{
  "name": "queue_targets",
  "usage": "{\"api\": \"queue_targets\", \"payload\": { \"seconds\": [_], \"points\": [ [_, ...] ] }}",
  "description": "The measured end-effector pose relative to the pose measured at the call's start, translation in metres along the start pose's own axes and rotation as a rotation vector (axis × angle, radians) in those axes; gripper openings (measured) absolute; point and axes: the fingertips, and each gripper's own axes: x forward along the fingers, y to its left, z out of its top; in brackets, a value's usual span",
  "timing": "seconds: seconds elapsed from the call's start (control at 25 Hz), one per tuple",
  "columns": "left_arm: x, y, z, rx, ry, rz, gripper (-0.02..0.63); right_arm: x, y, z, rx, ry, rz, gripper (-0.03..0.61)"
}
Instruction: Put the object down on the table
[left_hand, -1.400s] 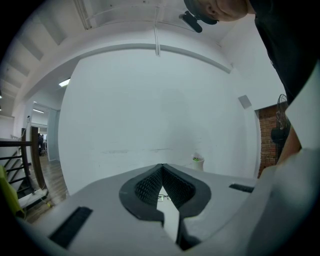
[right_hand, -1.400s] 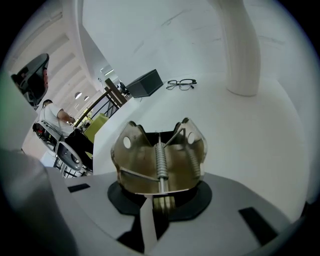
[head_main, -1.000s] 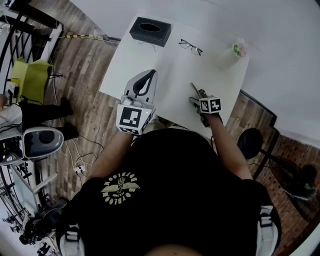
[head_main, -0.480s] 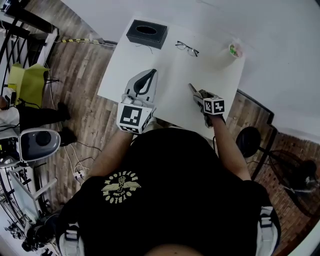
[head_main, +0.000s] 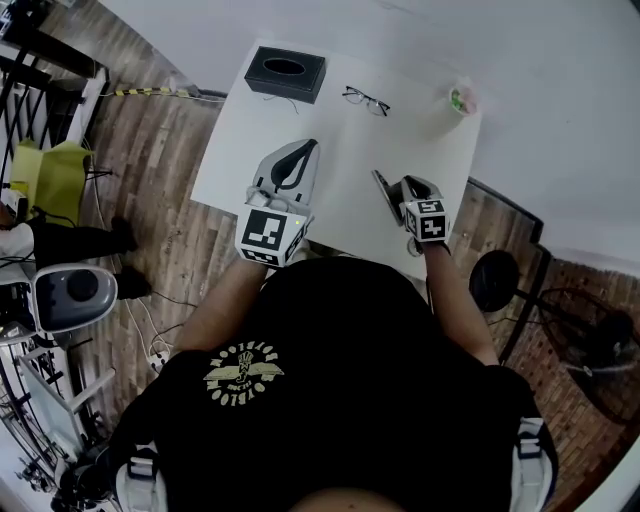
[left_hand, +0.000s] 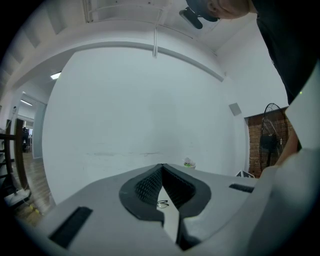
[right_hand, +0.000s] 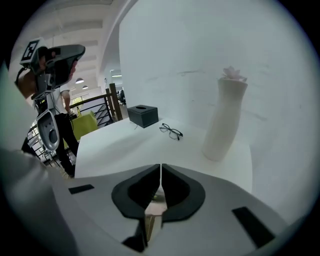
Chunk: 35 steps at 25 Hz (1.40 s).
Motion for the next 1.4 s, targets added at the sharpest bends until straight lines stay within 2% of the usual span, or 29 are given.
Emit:
{"api": "queue_targets", "payload": {
  "seconds": [0.16,0.4,0.8,0.96,1.16,1.4],
  "points": [
    [0.006,0.0,-0.001,0.002,0.007,-0.005,0.006,-0.011,0.008,0.015,-0.033,-0.067,0.01,0.002],
    [0.009,-0.002,0.005,0.023,-0.005,0.015,0.006,-0.033,0.016,0.036,-0.021,-0.137,0.028,0.002],
    [0.013,-0.015,0.012,0.028,-0.015,0.007,0.006,-0.095,0.038,0.114,-0.037,-0.329,0.085,0.002],
    [0.014,-0.021,0.012,0.007,-0.02,0.01,0.006,-0.114,0.038,0.132,-0.028,-0.372,0.098,0.002],
    [0.009,-0.023,0.015,-0.068,-0.025,0.035,0.006,-0.14,0.042,0.146,-0.024,-0.403,0.125,0.002],
    [0.005,-0.02,0.024,-0.061,-0.042,0.106,0.006,-0.166,0.044,0.164,-0.029,-0.456,0.167,0.002]
  ]
}}
